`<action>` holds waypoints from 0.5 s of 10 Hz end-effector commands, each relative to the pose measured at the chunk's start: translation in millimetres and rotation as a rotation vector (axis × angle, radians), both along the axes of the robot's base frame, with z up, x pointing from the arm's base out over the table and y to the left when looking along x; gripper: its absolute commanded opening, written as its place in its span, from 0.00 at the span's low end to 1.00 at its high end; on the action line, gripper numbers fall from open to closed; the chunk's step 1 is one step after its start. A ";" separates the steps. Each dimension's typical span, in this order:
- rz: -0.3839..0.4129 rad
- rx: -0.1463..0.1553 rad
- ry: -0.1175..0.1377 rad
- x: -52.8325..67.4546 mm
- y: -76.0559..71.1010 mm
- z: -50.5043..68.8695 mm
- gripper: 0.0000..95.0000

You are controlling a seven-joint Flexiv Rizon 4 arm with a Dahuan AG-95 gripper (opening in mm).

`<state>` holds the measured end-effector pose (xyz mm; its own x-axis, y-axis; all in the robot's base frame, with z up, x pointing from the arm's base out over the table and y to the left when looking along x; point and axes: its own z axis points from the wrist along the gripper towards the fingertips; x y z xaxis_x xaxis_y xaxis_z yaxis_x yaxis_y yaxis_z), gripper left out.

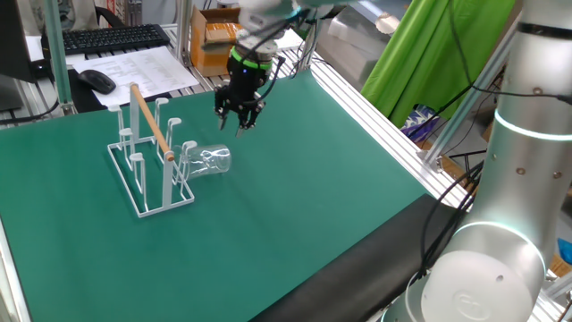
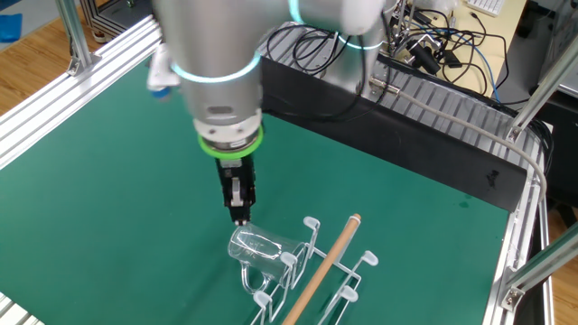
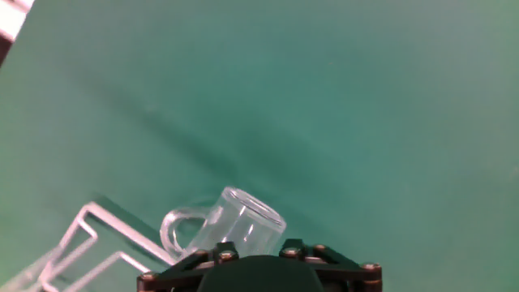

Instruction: Put the cup on the cup rack

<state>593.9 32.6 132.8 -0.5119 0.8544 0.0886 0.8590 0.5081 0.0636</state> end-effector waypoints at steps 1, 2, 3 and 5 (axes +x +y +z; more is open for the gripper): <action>-0.109 -0.049 -0.038 0.2 0.3 1.4 0.80; -0.160 -0.049 -0.034 0.3 0.3 1.4 0.80; -0.203 -0.048 -0.029 0.4 0.3 1.3 0.80; -0.284 -0.041 -0.018 2.2 2.3 -1.3 0.80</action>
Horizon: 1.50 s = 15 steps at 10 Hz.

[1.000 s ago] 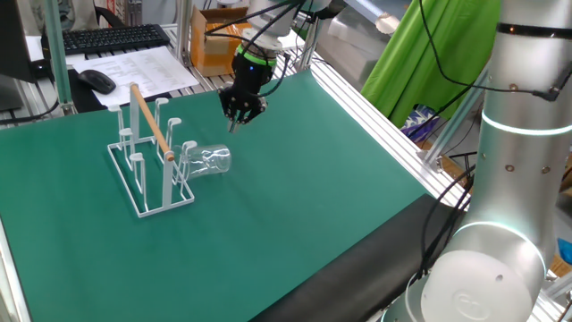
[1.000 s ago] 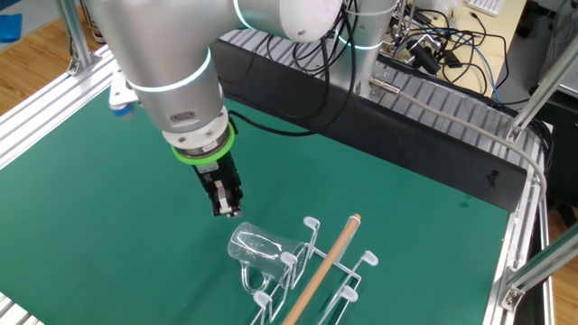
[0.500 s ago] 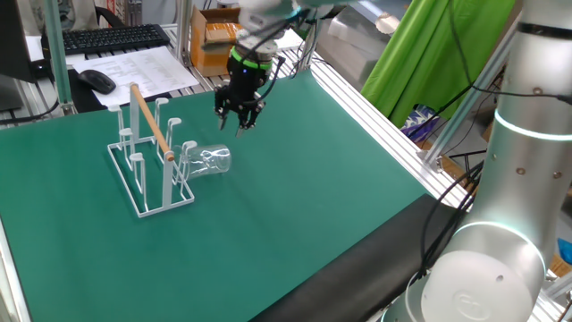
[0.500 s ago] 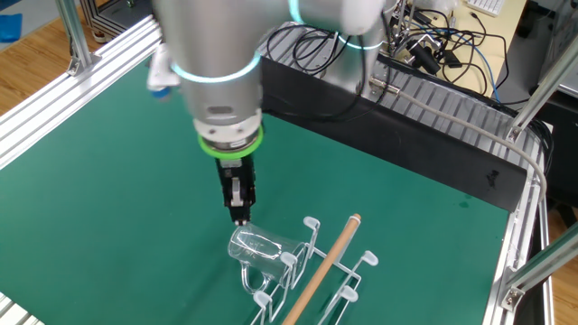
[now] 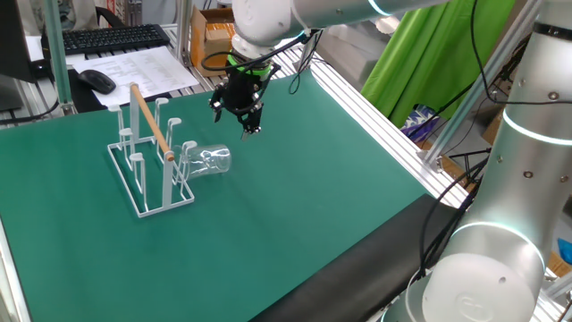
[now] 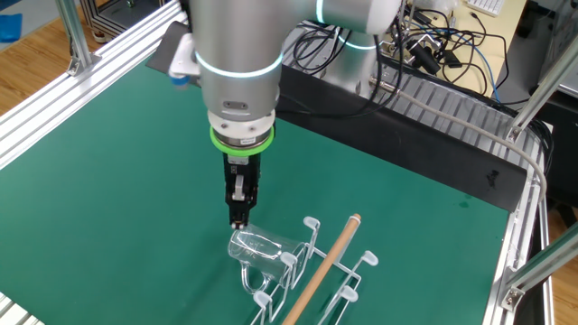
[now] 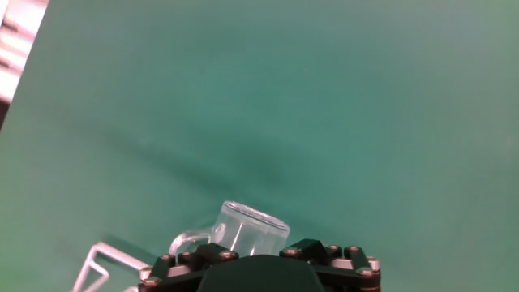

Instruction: Put the cup on the cup rack

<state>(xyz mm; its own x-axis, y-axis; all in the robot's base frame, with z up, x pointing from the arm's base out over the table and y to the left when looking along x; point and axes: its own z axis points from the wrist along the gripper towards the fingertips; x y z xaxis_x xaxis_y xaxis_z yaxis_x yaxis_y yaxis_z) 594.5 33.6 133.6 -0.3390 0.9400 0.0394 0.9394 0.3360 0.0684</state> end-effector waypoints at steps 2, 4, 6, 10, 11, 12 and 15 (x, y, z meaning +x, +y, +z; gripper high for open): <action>-0.115 0.003 0.008 4.5 5.0 -7.1 0.80; -0.119 0.012 0.016 6.8 8.3 -11.3 0.80; -0.134 0.015 0.022 8.5 11.6 -15.5 0.80; -0.149 0.024 0.028 5.1 20.0 -22.3 0.80; -0.142 0.028 0.029 3.2 22.7 -24.2 0.80; -0.136 0.036 0.028 2.6 25.0 -26.6 1.00; -0.142 0.041 0.023 3.4 32.1 -36.6 1.00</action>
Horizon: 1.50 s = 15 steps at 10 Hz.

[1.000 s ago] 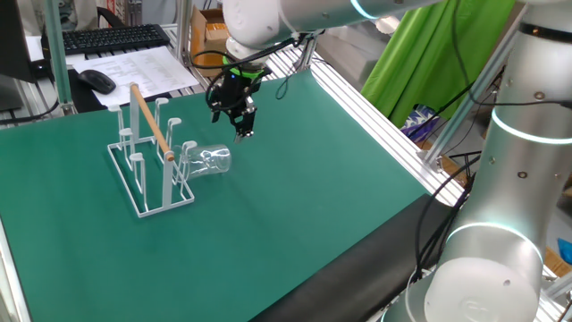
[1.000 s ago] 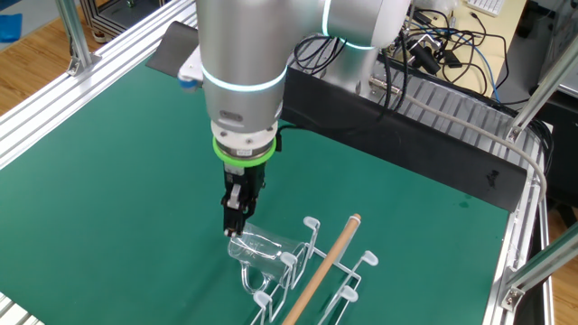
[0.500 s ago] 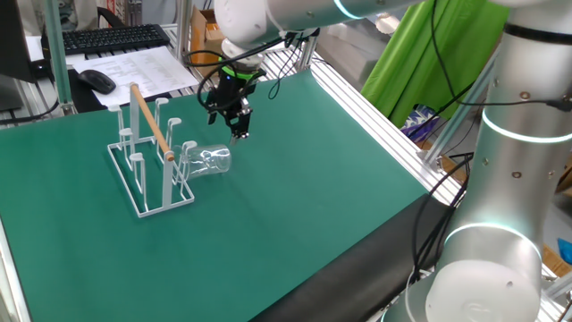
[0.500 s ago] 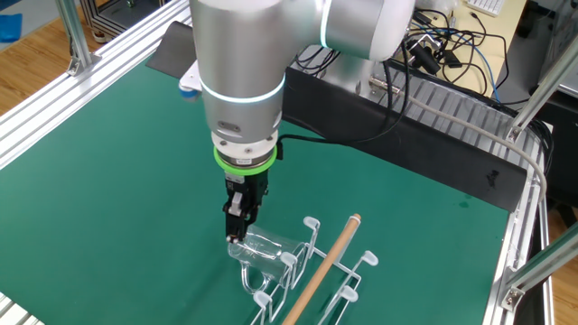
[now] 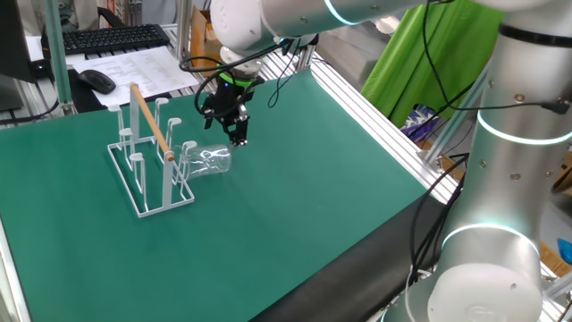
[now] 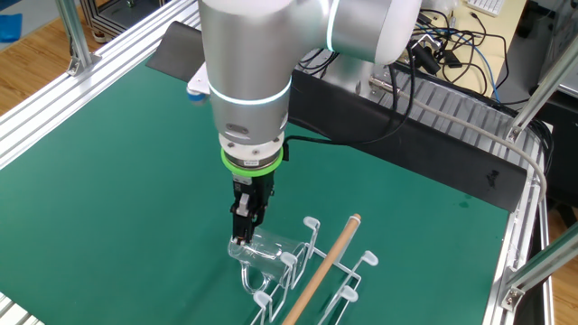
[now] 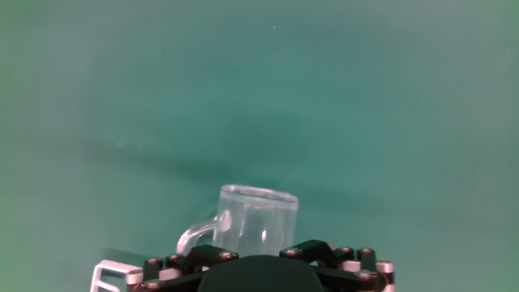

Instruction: Put the cup on the cup rack

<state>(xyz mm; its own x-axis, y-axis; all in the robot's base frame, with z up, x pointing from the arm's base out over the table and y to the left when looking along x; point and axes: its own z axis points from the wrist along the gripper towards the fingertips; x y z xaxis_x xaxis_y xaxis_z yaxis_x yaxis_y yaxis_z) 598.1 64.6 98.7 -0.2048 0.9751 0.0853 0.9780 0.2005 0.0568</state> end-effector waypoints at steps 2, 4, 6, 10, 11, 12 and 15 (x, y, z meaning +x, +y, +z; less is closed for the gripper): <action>0.006 0.001 -0.001 -0.3 5.5 -10.1 1.00; 0.051 -0.002 -0.005 -0.8 2.1 -17.6 1.00; 0.059 0.003 -0.012 -1.2 -3.3 -25.2 1.00; 0.025 0.031 -0.049 -3.4 0.9 -38.7 1.00; 0.024 0.032 -0.054 -4.2 2.4 -40.9 1.00; 0.026 0.031 -0.056 -4.3 3.4 -42.6 1.00; 0.026 0.021 -0.063 -2.1 7.1 -51.0 0.80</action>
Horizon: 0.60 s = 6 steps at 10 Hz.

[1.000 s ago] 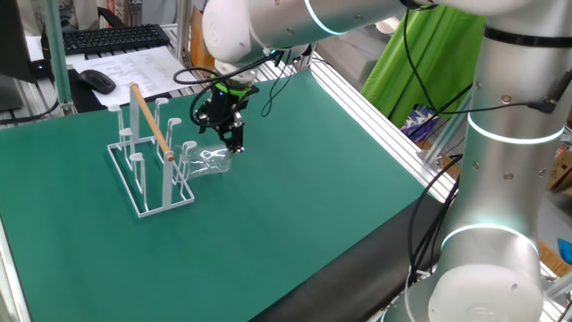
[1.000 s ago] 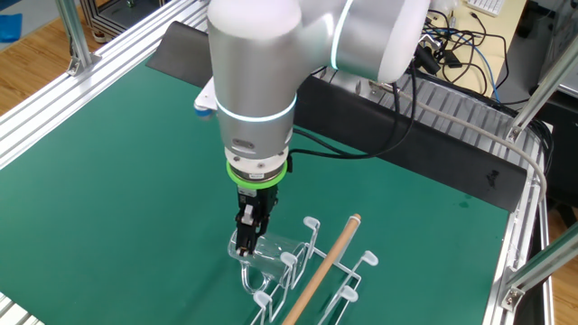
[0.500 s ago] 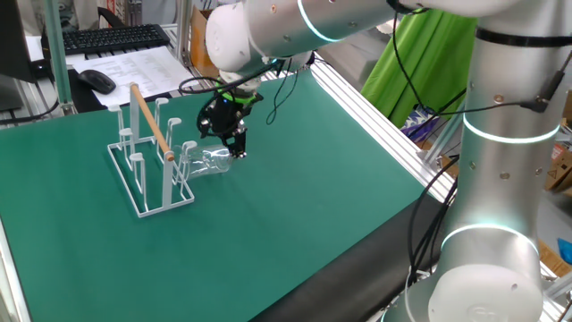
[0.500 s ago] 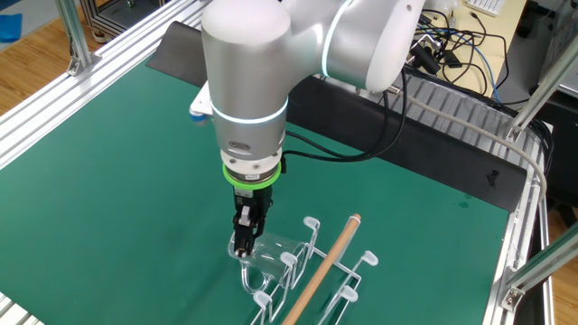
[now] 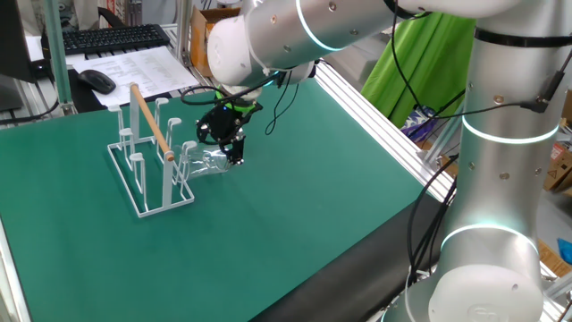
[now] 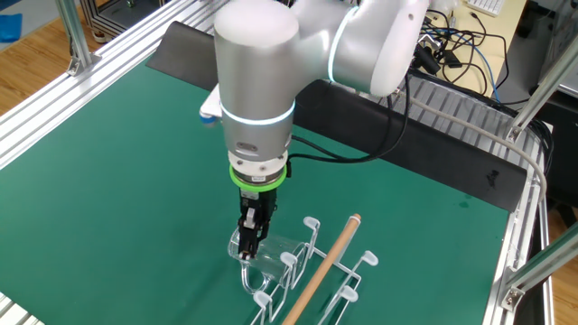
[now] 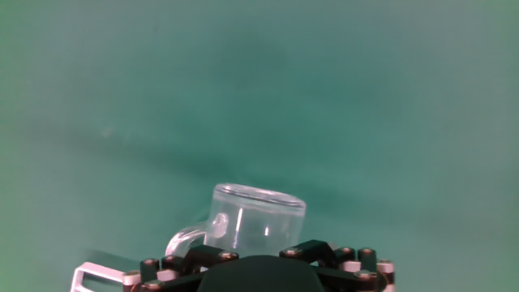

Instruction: Put the cup on the cup rack

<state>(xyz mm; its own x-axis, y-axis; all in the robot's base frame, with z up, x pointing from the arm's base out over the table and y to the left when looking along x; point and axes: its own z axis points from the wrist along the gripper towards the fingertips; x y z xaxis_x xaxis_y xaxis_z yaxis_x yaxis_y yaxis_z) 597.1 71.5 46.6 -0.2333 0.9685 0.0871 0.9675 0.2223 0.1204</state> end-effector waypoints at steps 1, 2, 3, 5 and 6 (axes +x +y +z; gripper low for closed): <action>0.002 0.005 -0.006 0.0 1.3 -1.9 0.80; 0.002 0.003 -0.008 0.4 1.9 -3.5 0.80; 0.004 -0.002 -0.009 1.5 3.2 -7.0 0.80; 0.003 -0.006 -0.011 2.0 3.9 -8.5 0.80; -0.003 -0.006 -0.029 2.6 4.9 -10.6 1.00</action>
<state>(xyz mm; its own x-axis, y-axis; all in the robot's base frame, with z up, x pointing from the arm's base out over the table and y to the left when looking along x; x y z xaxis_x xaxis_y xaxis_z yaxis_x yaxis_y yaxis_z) 600.3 77.2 36.7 -0.2326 0.9692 0.0812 0.9655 0.2201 0.1394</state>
